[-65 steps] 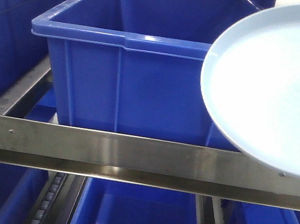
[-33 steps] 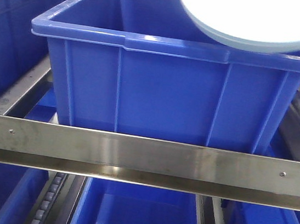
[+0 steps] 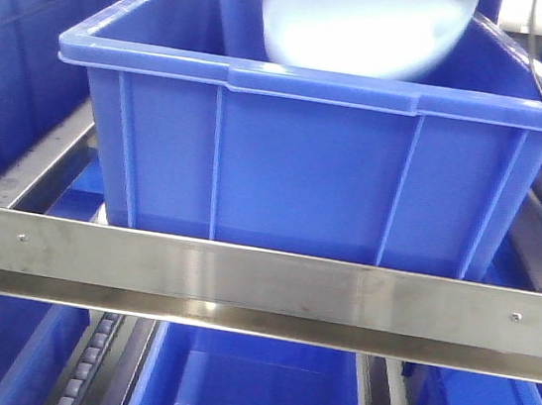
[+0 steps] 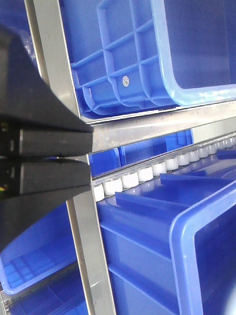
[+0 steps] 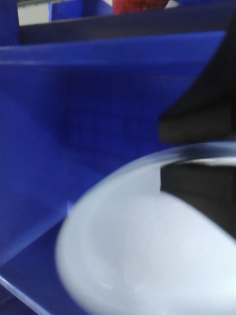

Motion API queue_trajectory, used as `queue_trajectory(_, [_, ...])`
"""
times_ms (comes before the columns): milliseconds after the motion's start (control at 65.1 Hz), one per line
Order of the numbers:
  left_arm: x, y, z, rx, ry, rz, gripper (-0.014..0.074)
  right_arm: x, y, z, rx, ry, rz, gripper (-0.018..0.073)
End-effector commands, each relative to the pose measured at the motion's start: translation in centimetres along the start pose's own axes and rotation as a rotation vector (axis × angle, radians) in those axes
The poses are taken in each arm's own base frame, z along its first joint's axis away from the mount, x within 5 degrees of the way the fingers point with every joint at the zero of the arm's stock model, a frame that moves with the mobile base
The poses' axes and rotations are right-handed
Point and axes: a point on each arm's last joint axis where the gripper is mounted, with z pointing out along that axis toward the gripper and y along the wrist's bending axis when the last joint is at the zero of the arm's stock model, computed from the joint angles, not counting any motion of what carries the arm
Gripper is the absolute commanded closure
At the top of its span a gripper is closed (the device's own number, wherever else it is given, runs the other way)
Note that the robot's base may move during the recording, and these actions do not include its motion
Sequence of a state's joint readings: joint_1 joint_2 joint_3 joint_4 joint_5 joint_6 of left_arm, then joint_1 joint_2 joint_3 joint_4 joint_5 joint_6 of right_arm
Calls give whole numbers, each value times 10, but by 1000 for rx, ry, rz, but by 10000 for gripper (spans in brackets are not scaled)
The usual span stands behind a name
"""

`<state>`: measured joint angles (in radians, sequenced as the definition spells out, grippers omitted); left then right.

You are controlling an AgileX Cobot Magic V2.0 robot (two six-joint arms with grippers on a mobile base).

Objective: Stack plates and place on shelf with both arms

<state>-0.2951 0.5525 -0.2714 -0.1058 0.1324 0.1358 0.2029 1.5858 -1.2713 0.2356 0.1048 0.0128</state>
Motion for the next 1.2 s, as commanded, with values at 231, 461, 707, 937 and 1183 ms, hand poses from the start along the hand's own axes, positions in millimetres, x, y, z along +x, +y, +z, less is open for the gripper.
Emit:
queue_trajectory(231, [-17, 1, -2, -13, -109, -4, 496, -44, 9, -32, -30, -214, 2, 93])
queue_trajectory(461, [-17, 1, -2, -13, -109, -4, 496, -28, 6, -98, -35, -249, 1, 508])
queue_trajectory(707, [-17, 1, -2, -13, -109, -4, 496, 25, -7, -185, -38, -365, 1, 508])
queue_trajectory(937, [-17, 1, -2, -13, -109, -4, 496, 59, -12, -248, -73, -443, -1, 508])
queue_trajectory(1183, [-17, 1, -2, -13, -109, -4, 496, 70, -12, -273, -98, -439, -6, 508])
